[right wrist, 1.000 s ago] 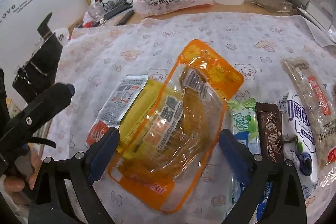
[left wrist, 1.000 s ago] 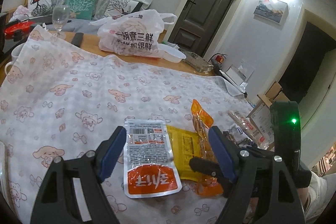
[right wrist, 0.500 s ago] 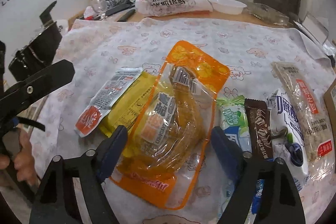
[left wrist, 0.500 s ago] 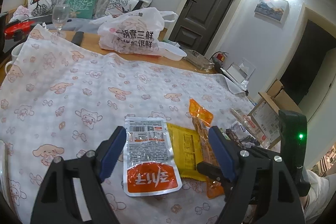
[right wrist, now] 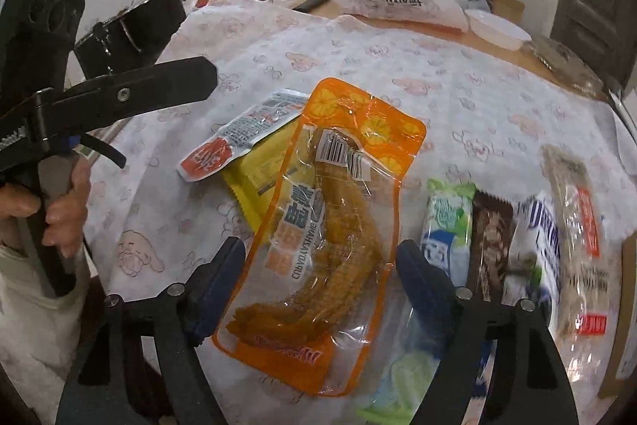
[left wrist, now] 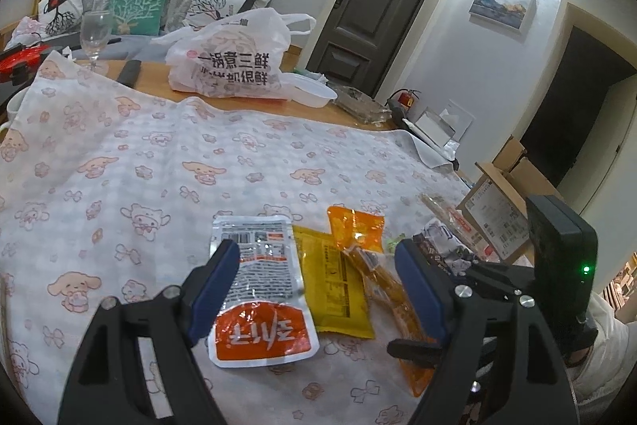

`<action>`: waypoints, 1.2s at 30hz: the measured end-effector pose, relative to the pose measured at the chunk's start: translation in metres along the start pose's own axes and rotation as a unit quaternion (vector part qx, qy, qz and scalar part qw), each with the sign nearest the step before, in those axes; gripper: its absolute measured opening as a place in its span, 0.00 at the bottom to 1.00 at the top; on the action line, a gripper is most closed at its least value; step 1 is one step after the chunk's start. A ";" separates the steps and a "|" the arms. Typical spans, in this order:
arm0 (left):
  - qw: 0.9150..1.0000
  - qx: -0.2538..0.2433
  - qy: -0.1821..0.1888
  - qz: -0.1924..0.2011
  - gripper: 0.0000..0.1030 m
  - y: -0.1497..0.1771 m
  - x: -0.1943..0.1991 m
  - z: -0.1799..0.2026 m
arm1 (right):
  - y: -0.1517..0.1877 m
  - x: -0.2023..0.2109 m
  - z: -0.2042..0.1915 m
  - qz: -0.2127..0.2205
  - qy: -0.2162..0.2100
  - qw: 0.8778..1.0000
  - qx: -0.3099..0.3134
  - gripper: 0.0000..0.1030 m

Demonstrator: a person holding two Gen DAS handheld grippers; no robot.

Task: Organize snacks
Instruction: 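Grasp the orange-wrapped sausage snack with the right gripper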

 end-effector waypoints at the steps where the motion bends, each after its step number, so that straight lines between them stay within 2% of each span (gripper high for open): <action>1: 1.000 0.000 0.000 -0.001 0.75 0.000 0.000 0.001 | 0.003 0.002 -0.001 -0.002 -0.002 1.000 -0.003 0.74; 6: 1.000 -0.005 0.003 -0.003 0.75 0.002 -0.001 0.006 | 0.011 0.000 -0.004 -0.014 -0.021 0.999 -0.021 0.81; 17: 0.999 -0.019 0.023 -0.024 0.75 0.010 -0.007 0.017 | 0.001 -0.007 -0.004 0.010 0.012 1.000 -0.016 0.81; 20: 0.999 -0.020 0.029 -0.030 0.75 0.012 -0.010 0.020 | 0.000 -0.006 -0.007 0.015 0.029 0.999 0.003 0.67; 21: 0.999 -0.020 0.033 -0.032 0.75 0.012 -0.011 0.020 | -0.001 -0.003 -0.007 0.020 0.028 0.999 0.004 0.57; 22: 0.999 -0.020 0.035 -0.034 0.75 0.012 -0.012 0.021 | -0.002 0.002 -0.007 0.029 0.035 0.999 0.010 0.41; 23: 0.998 -0.020 0.037 -0.038 0.75 0.012 -0.014 0.022 | -0.003 0.005 -0.008 0.032 0.047 0.998 0.018 0.37; 24: 0.998 -0.021 0.036 -0.040 0.75 0.012 -0.015 0.023 | -0.004 0.010 -0.010 0.043 0.050 0.997 0.029 0.06; 28: 0.998 -0.020 0.040 -0.054 0.75 0.012 -0.024 0.029 | -0.004 0.012 -0.015 0.031 0.034 0.998 0.046 0.08; 31: 0.997 -0.021 0.029 -0.063 0.75 0.014 -0.030 0.031 | 0.002 0.011 -0.012 0.024 0.018 0.999 0.038 0.15; 36: 0.997 -0.008 0.006 -0.074 0.75 0.016 -0.041 0.025 | 0.013 0.013 -0.016 0.019 -0.013 0.998 0.054 0.16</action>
Point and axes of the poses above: each gripper's, at about its wrist camera, not at the fingertips, and x roughly against the way its jaws point, z to its right, y to its underside, the point moved 6 cm from there along -x, roughly the way its jaws point, and after that the axes turned 13 degrees about -z, right-handed, at the moved point
